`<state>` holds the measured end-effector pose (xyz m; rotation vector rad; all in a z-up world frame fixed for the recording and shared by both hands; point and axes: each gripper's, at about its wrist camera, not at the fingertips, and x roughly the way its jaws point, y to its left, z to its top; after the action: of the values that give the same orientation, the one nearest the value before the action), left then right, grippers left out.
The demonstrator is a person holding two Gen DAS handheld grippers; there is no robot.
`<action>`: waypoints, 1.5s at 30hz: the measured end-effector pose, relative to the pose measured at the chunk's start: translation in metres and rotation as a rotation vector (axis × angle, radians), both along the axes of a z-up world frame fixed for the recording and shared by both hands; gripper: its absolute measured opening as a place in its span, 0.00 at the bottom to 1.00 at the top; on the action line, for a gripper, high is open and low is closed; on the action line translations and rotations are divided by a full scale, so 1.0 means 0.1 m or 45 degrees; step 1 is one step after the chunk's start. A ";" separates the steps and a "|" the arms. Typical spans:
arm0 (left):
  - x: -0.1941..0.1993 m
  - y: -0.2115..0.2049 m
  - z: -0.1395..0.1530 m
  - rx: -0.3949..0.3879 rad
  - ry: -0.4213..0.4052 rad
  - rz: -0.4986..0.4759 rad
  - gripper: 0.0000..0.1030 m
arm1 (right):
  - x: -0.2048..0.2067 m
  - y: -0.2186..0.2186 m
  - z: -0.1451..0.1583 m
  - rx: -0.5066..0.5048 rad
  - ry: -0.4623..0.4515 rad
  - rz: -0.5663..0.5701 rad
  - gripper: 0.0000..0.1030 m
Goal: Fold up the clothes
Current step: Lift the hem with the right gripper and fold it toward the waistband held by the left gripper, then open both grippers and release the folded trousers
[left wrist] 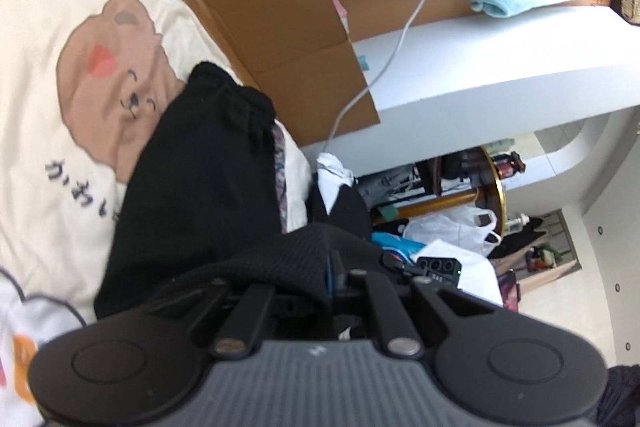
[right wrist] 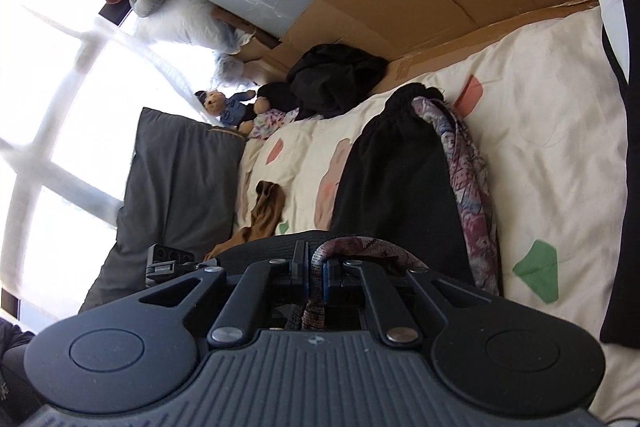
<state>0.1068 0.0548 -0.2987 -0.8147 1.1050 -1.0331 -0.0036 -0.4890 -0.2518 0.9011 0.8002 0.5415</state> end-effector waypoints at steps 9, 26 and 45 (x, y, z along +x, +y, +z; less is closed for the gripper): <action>0.46 -0.07 -0.18 0.024 0.026 0.101 0.05 | 0.41 -0.05 -0.13 -0.047 0.029 -0.062 0.06; 1.24 -0.43 -0.46 0.138 0.011 0.142 0.06 | 1.05 -0.18 -0.41 -0.152 0.103 -0.150 0.06; 0.98 -0.37 -0.74 0.170 0.100 0.286 0.55 | 1.00 -0.16 -0.72 -0.120 0.215 -0.192 0.42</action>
<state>0.2047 0.0174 -0.3725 -0.8558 1.1086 -0.7375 0.0962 -0.5049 -0.3241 0.9195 0.8947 0.2961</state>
